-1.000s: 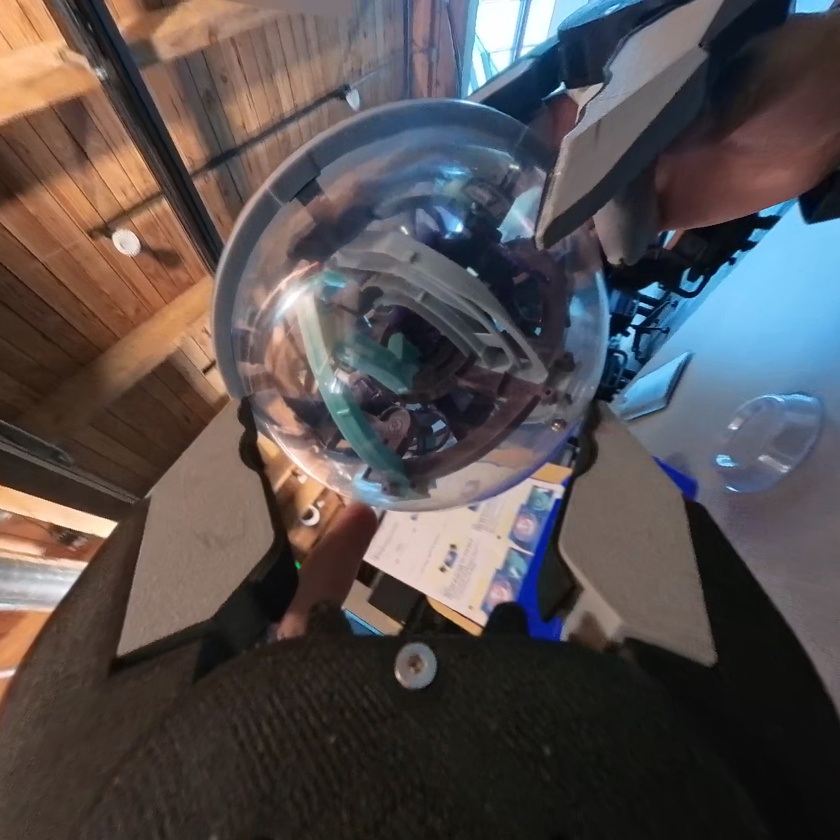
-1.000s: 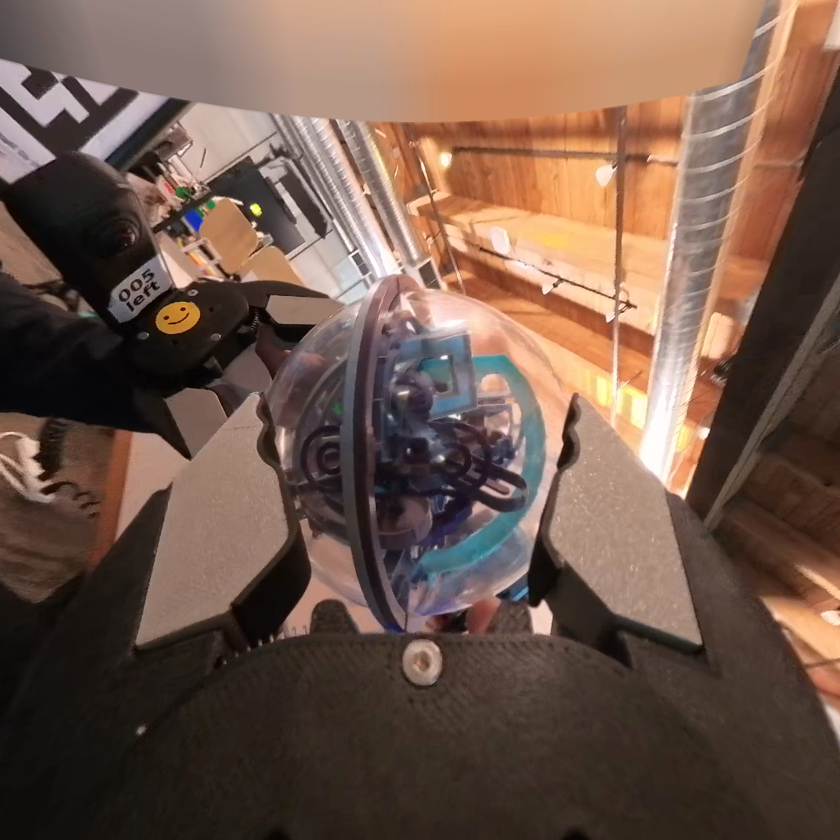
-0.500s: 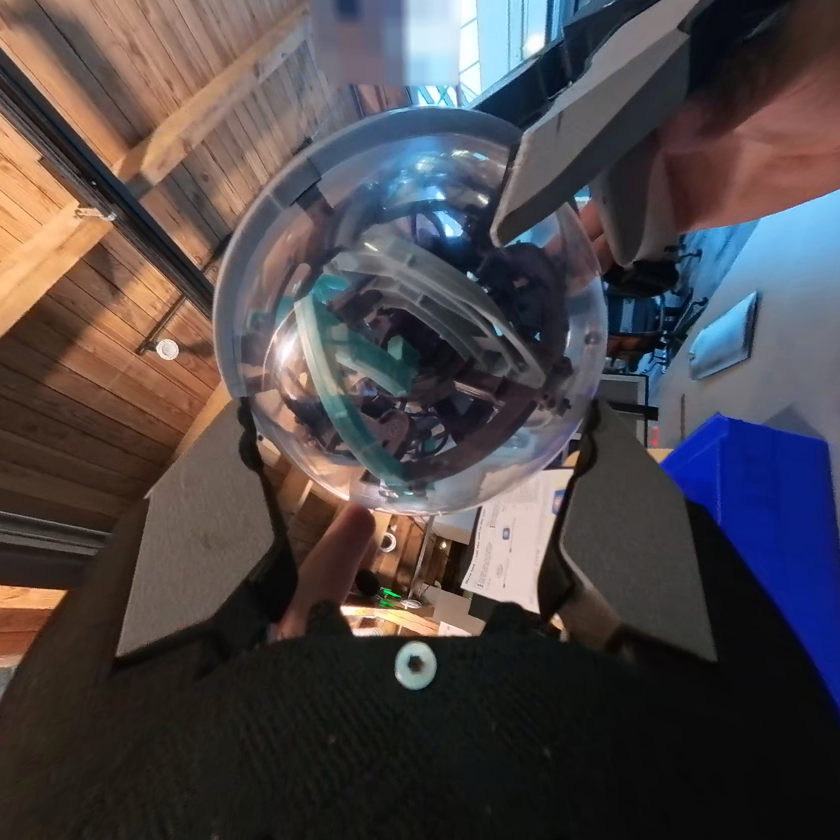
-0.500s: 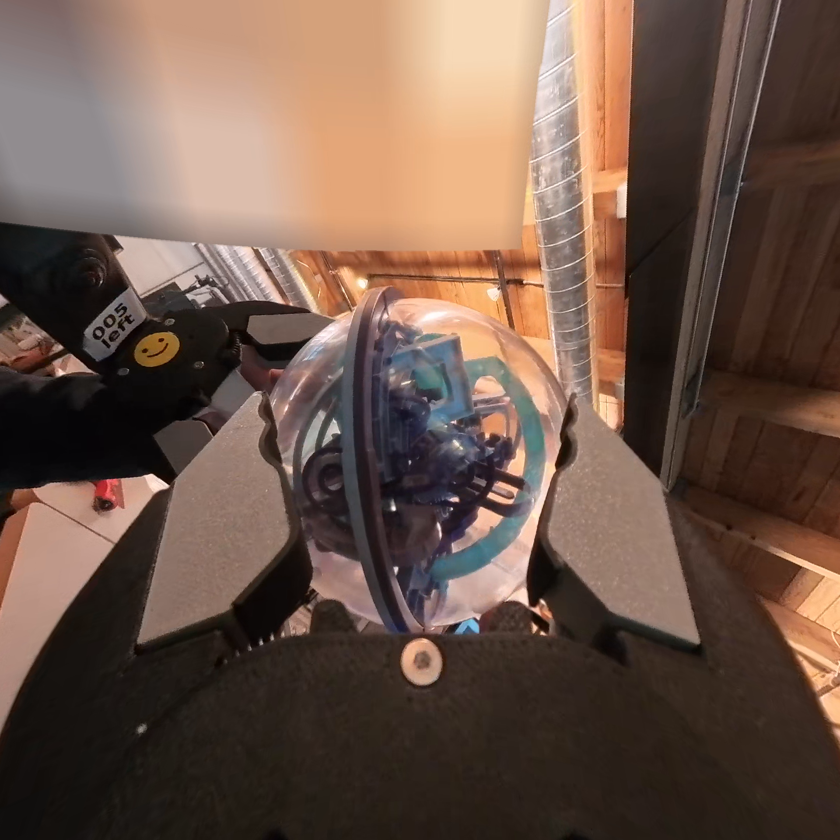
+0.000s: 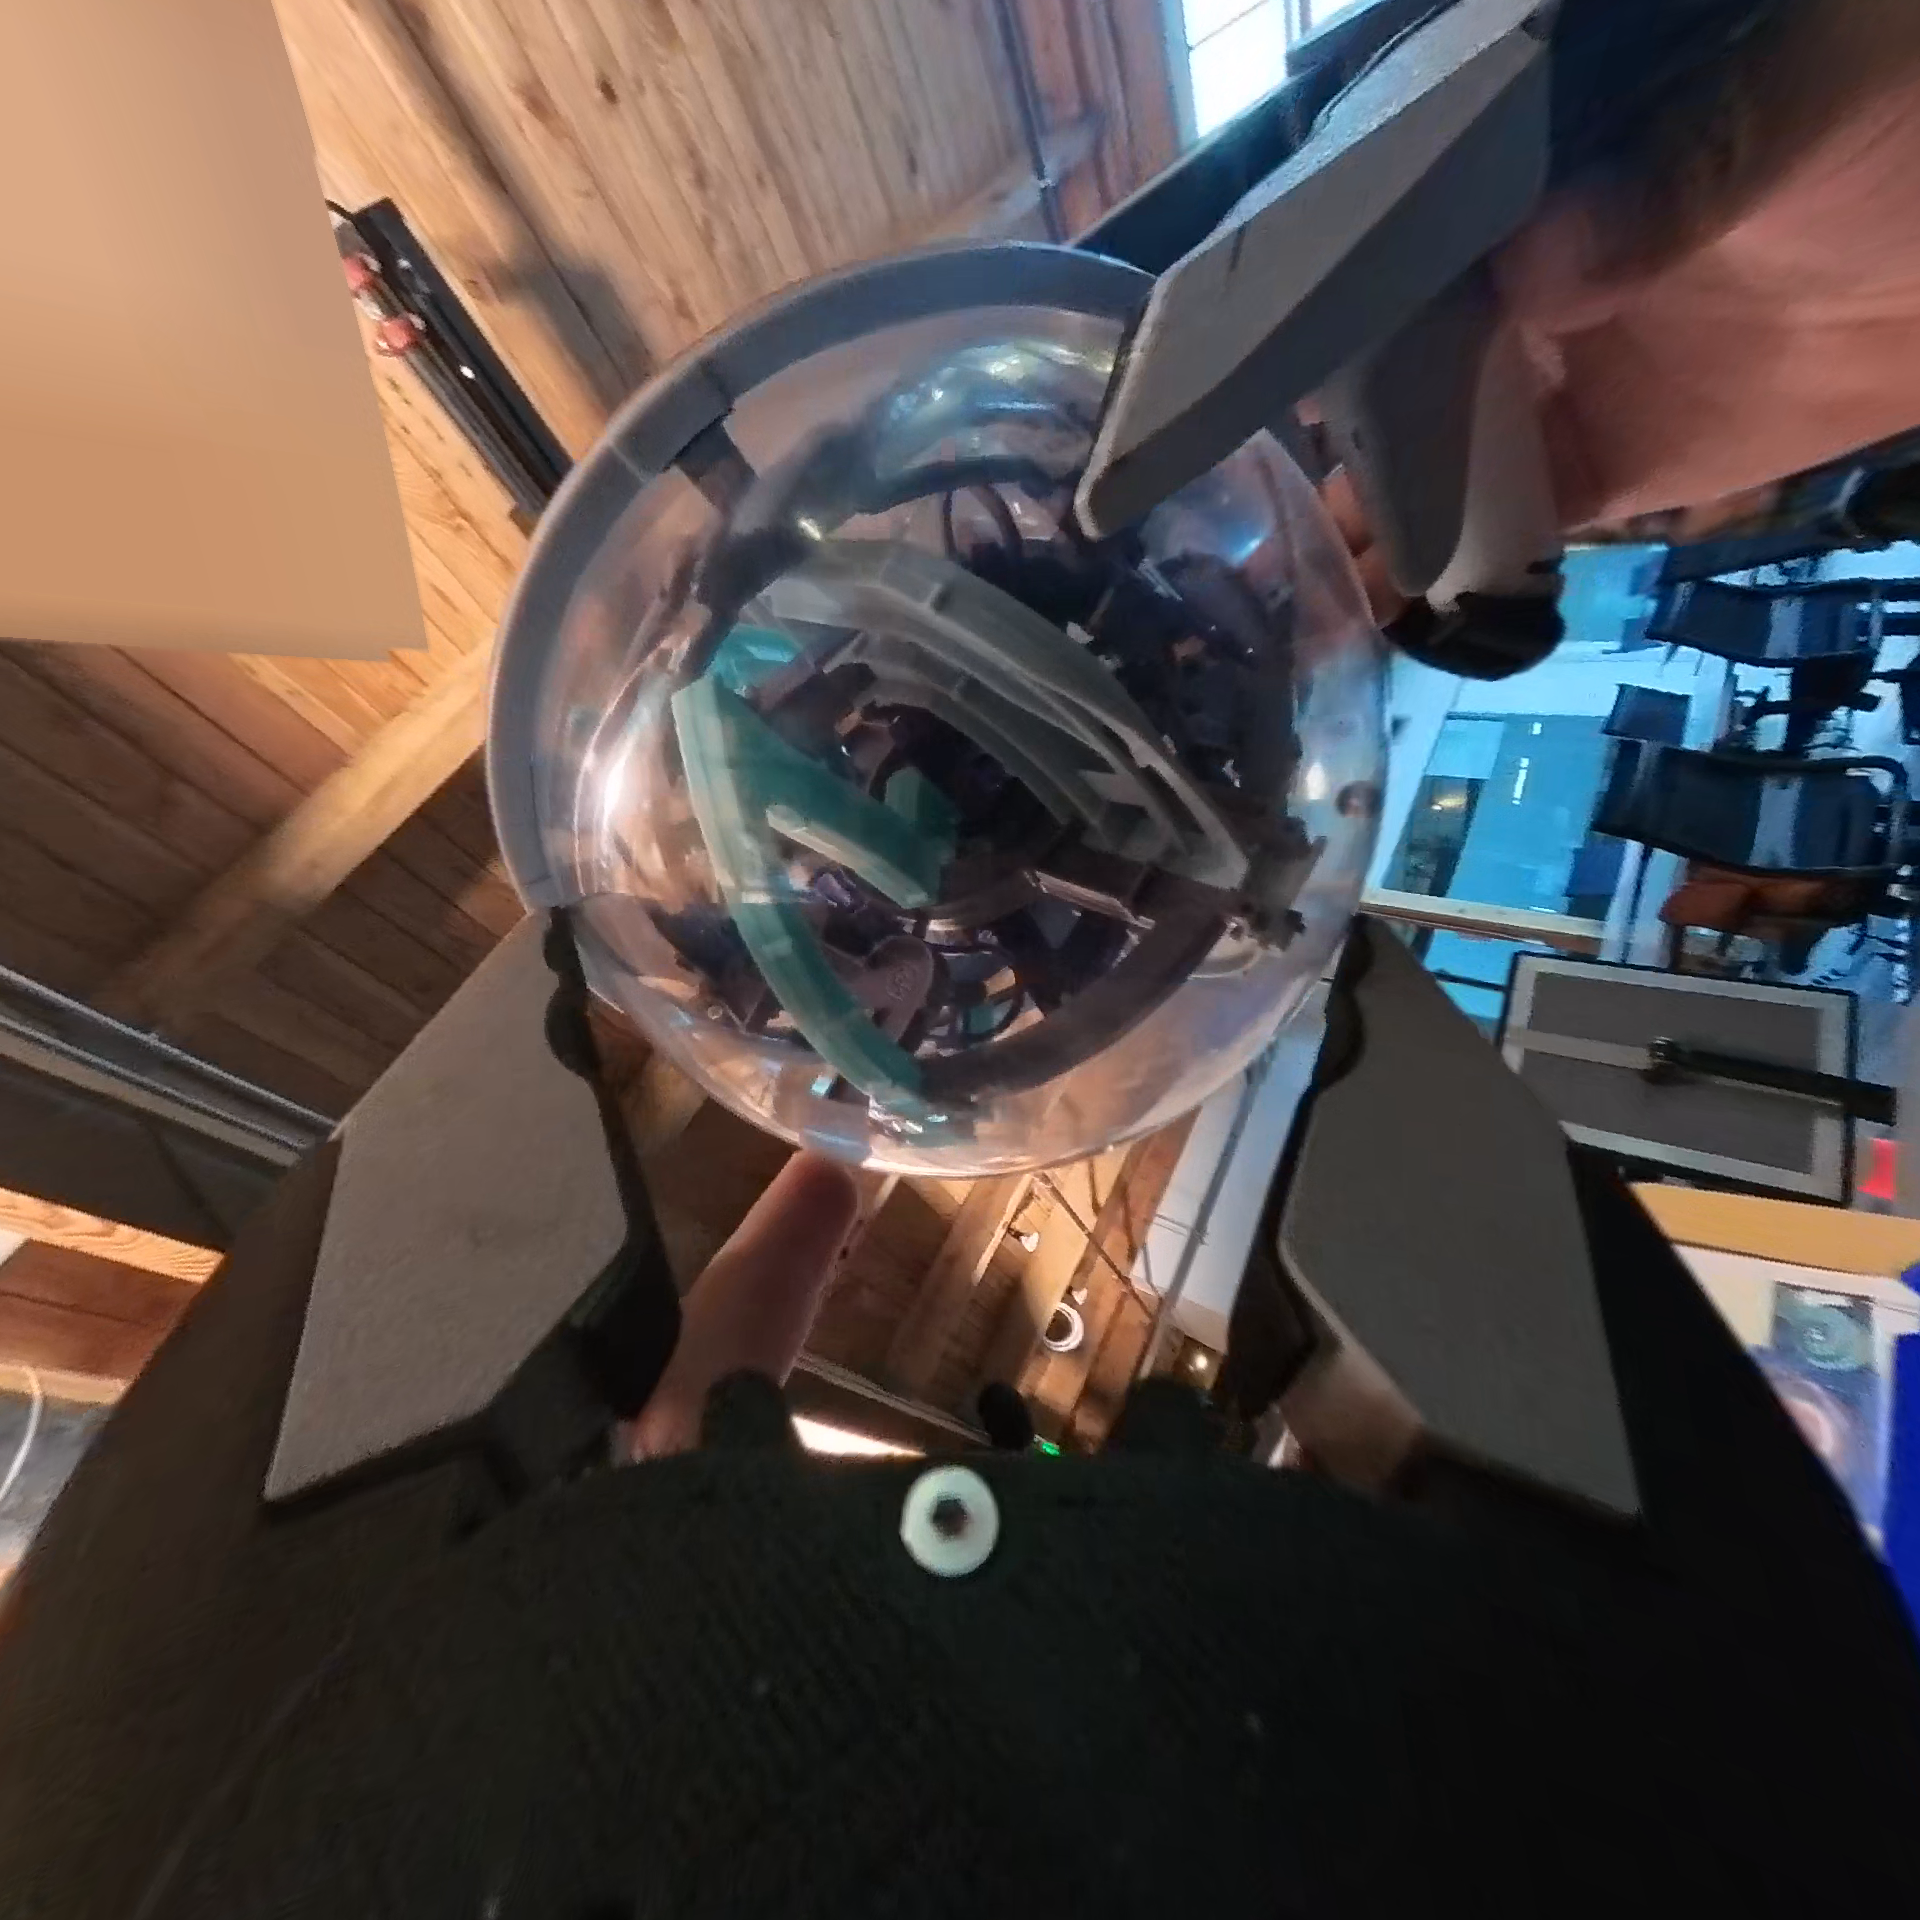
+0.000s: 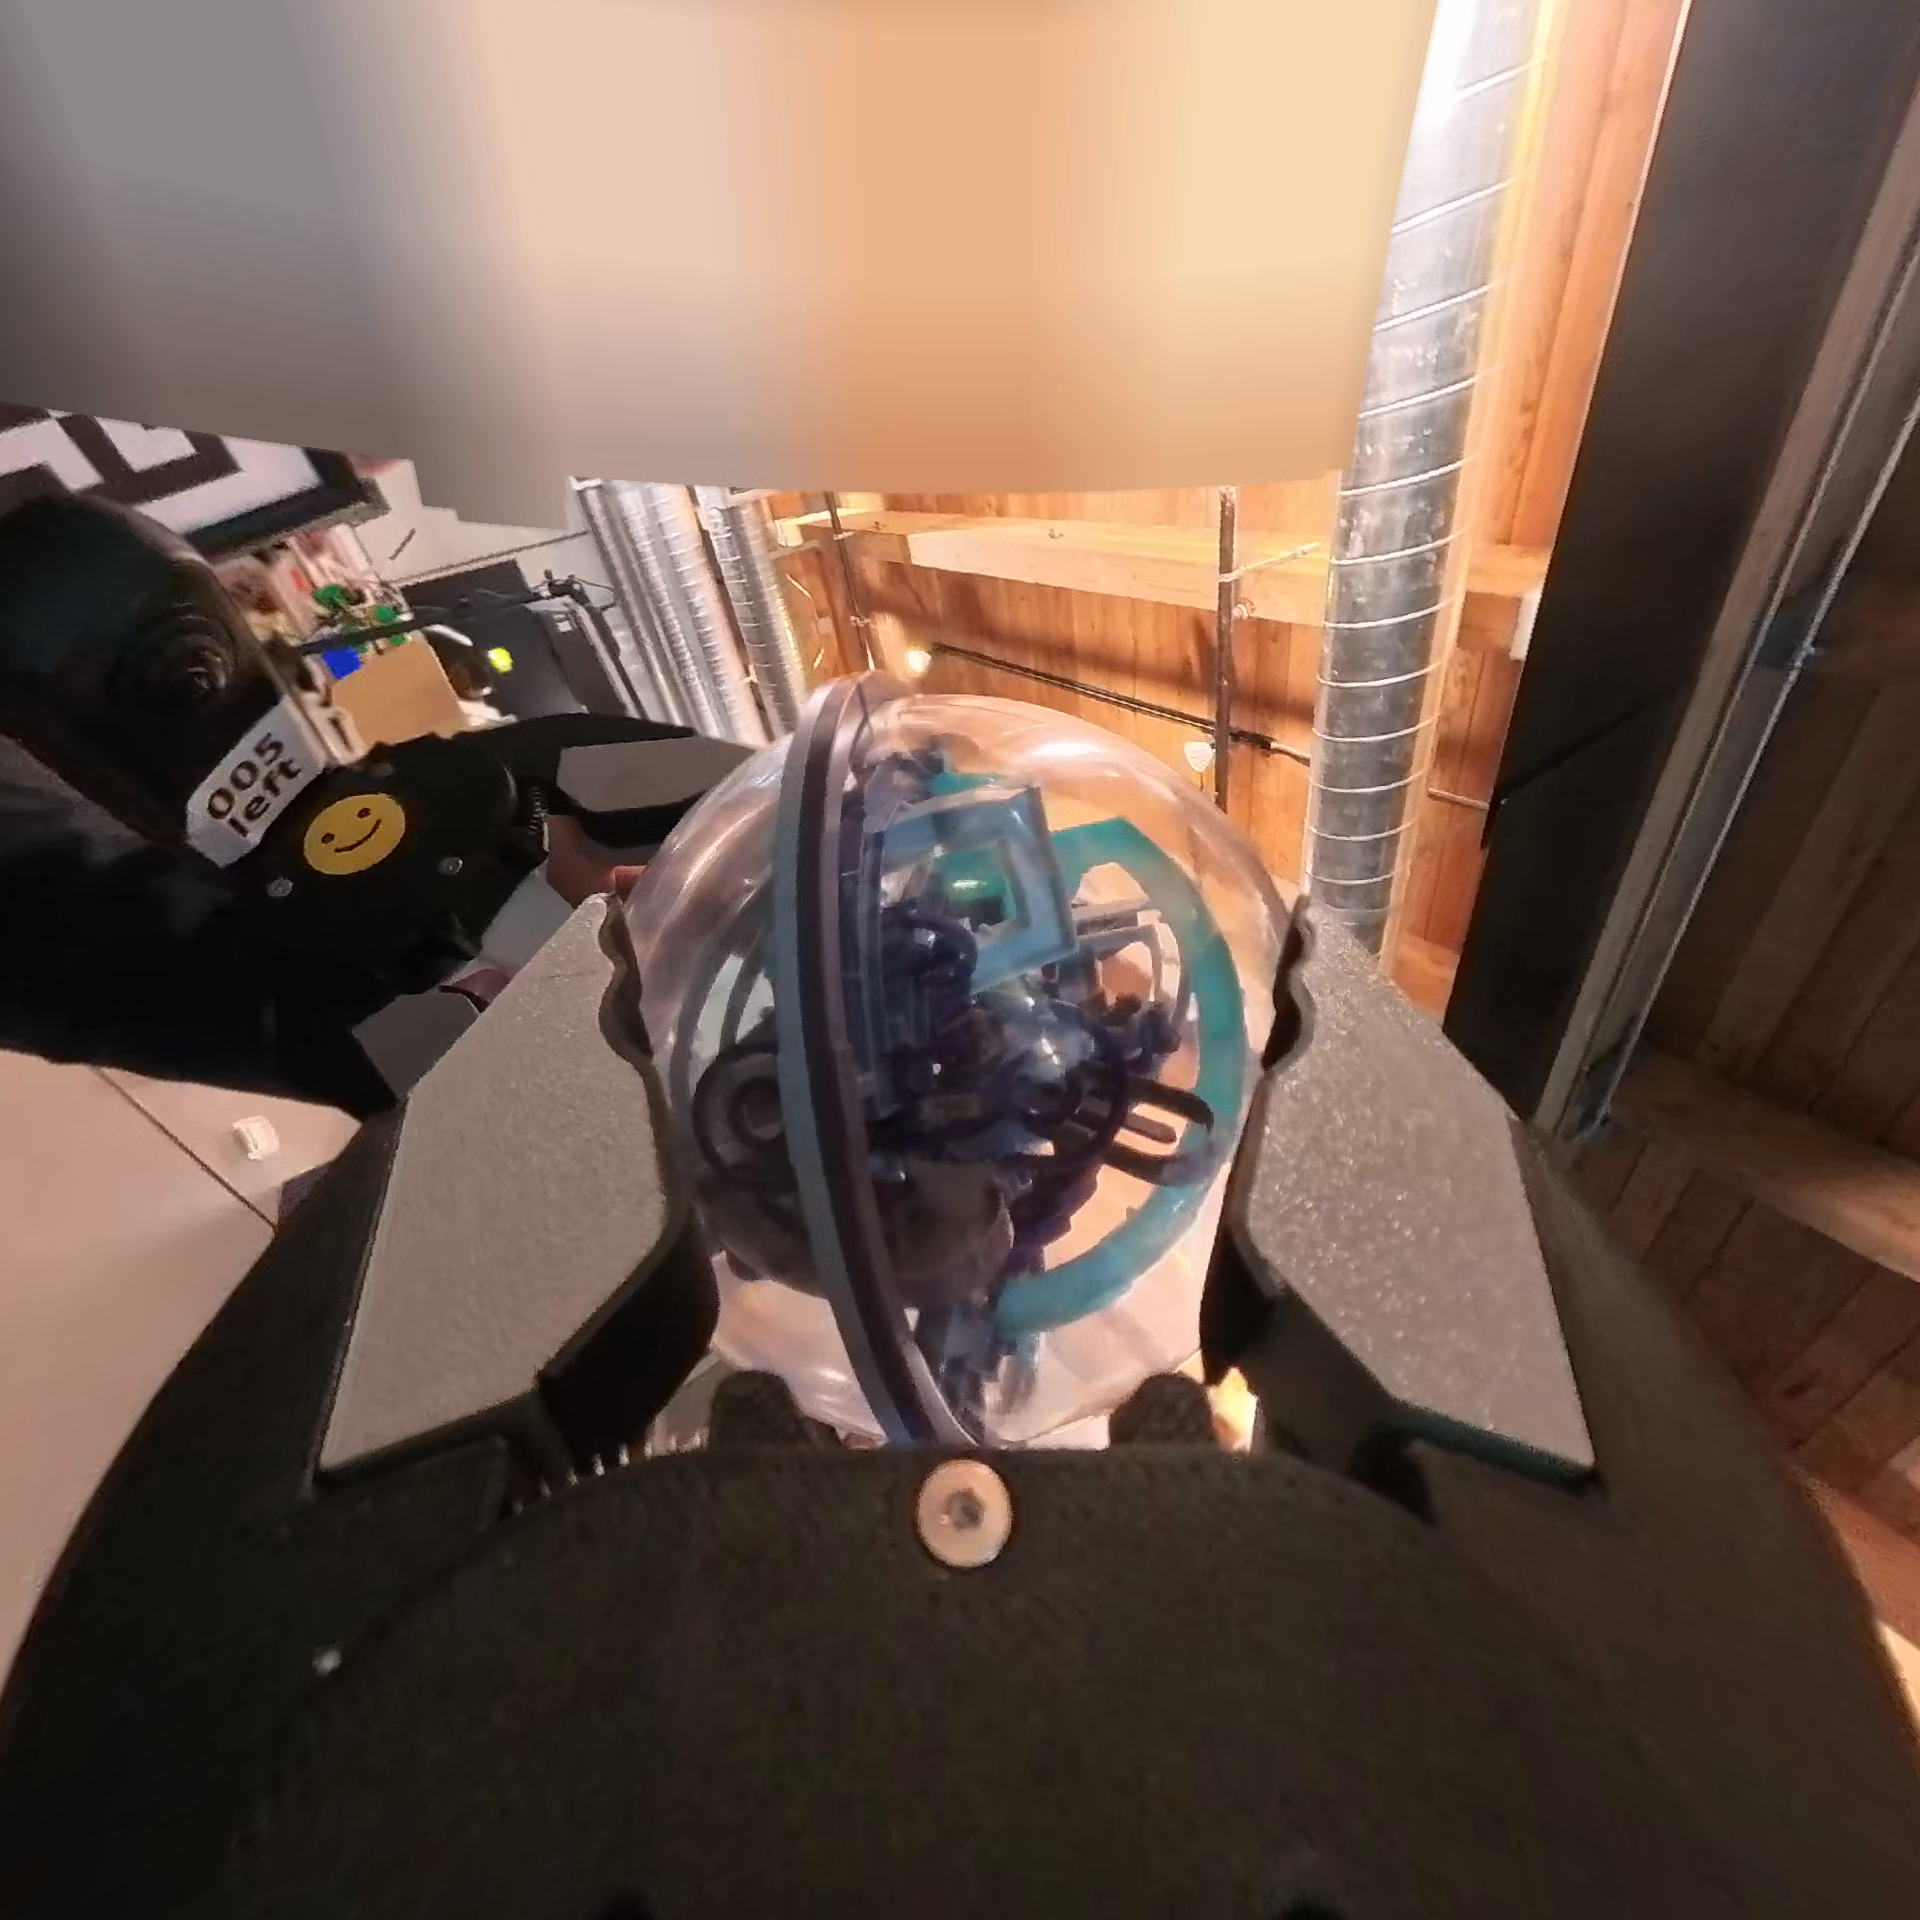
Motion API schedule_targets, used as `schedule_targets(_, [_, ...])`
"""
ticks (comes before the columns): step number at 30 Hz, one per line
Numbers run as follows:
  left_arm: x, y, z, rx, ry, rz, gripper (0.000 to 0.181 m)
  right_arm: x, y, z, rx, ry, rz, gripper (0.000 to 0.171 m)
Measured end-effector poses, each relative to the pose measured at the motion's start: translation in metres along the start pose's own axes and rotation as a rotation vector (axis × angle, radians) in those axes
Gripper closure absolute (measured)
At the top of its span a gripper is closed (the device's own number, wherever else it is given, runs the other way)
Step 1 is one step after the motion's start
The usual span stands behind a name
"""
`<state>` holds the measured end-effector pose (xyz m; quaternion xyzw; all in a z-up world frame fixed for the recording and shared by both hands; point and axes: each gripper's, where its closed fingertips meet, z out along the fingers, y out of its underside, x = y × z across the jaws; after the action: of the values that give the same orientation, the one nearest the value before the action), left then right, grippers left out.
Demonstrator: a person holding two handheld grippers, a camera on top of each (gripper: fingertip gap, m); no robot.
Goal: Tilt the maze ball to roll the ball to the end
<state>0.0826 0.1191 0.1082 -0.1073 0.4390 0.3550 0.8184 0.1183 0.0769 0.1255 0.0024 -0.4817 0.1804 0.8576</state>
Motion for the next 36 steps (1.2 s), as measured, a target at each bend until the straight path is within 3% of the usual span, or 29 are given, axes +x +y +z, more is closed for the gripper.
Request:
schedule_targets(7, [-0.020,0.014,-0.007,-0.026,-0.076,0.026,0.043,0.000,0.002,0.026,-0.023,-0.078,-0.031,0.053])
schedule_targets(16, [-0.004,0.037,-0.025,-0.071,-0.043,-0.051,0.042,-0.018,0.031,0.036,-0.176,-0.119,0.060,0.055])
schedule_targets(25, [0.022,0.047,-0.042,-0.090,0.024,-0.087,0.047,-0.027,0.063,0.032,-0.302,-0.102,0.331,0.059])
schedule_targets(36, [0.031,0.045,-0.046,-0.091,0.022,-0.079,0.048,-0.017,0.059,0.028,-0.278,-0.021,0.617,0.074])
